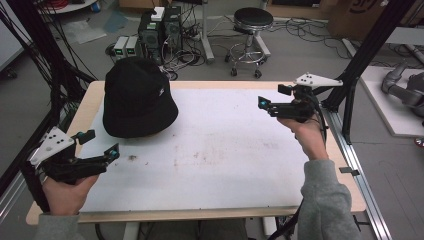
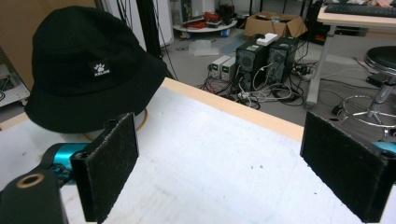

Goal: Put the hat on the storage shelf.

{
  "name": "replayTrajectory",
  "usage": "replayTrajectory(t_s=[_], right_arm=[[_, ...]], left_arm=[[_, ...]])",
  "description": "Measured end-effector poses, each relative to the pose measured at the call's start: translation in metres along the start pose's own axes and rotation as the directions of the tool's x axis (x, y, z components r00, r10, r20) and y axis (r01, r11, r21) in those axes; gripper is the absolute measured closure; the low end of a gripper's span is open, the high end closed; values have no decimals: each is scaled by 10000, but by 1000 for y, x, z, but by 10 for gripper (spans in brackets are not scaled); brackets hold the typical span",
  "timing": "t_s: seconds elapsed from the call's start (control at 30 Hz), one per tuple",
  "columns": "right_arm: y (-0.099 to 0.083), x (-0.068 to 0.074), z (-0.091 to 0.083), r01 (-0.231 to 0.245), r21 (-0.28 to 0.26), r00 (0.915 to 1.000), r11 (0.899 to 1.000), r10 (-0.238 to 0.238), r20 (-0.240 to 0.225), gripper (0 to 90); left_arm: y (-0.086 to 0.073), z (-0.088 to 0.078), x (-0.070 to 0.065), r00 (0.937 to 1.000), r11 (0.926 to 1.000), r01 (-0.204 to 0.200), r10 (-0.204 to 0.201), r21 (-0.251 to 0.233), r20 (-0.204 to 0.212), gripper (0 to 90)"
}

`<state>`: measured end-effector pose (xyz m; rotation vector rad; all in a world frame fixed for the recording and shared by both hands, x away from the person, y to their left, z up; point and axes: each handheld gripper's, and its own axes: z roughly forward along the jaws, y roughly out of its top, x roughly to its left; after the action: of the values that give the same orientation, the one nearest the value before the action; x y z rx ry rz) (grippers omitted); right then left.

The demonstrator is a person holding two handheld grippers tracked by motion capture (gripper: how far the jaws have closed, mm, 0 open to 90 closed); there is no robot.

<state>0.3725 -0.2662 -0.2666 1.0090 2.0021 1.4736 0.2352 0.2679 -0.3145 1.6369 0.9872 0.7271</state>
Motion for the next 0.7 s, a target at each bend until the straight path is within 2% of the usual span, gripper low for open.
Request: replayTrajectory(t_s=[0.13, 0.33, 0.4, 0.5, 0.6, 0.63, 0.7], right_arm=[[-17, -1, -15, -6, -100, 9996, 10000, 9, 284, 113], [-41, -4, -38, -273, -357, 9951, 9990, 305, 936, 113], [-51, -2, -45, -396, -298, 9943, 9988, 424, 981, 113], [-67, 3, -54, -456, -298, 9898, 9985, 492, 1339, 113], [-83, 7, -64, -611, -443, 9881, 9971, 667, 1385, 113], [-83, 7, -64, -611, -443, 9881, 9971, 667, 1385, 113], [-96, 10, -73, -738, -750, 9868, 9944, 837, 1383, 113]], left_arm=[[2, 8, 0, 10000, 10000, -11, 11, -19, -16, 147], [5, 15, 9, 9991, 9994, 286, -292, -193, -316, 147], [5, 16, 11, 9985, 9990, 361, -372, -263, -411, 147], [6, 18, 12, 9983, 9989, 398, -409, -266, -422, 147], [7, 20, 12, 9982, 9986, 443, -454, -297, -395, 147], [7, 21, 12, 9984, 9986, 416, -428, -317, -374, 147], [8, 22, 11, 9982, 9985, 440, -453, -330, -402, 147]])
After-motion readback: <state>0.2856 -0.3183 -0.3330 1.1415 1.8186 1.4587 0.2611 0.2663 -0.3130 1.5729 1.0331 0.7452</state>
